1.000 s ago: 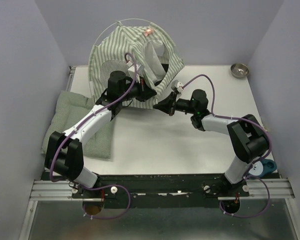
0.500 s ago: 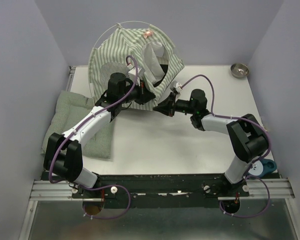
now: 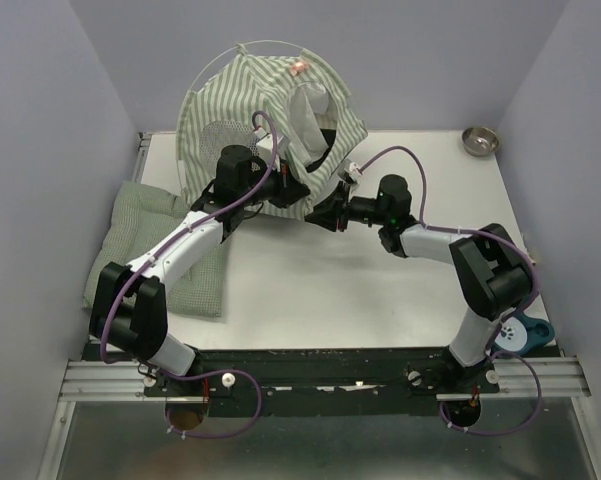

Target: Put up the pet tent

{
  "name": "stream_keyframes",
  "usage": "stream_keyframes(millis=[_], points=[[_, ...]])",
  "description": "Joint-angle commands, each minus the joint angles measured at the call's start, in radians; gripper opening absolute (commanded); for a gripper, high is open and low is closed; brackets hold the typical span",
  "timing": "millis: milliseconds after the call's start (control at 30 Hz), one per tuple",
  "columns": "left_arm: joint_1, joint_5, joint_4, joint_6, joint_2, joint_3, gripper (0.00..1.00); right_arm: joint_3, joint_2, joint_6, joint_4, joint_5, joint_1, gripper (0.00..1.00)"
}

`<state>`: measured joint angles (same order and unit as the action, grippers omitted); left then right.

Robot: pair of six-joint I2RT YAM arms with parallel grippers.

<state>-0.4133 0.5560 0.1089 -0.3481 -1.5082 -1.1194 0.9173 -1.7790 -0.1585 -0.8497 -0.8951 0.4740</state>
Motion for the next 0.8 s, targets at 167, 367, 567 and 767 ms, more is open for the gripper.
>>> stream_keyframes(millis=[167, 367, 567, 767], points=[[-0.002, -0.036, -0.078, 0.084, -0.038, 0.003, 0.00, 0.074, 0.010, -0.018, -0.034, 0.061, -0.003, 0.24], [0.011, -0.011, -0.100, 0.081, -0.021, 0.000, 0.00, 0.048, 0.032, 0.049, 0.046, 0.102, -0.006, 0.22], [0.011, 0.005, -0.133, 0.078, -0.006, -0.011, 0.00, 0.052, 0.030, 0.076, 0.078, 0.142, -0.006, 0.21], [0.011, -0.025, -0.126, 0.081, -0.007, -0.002, 0.00, 0.043, 0.036, 0.056, 0.029, 0.053, -0.006, 0.26]])
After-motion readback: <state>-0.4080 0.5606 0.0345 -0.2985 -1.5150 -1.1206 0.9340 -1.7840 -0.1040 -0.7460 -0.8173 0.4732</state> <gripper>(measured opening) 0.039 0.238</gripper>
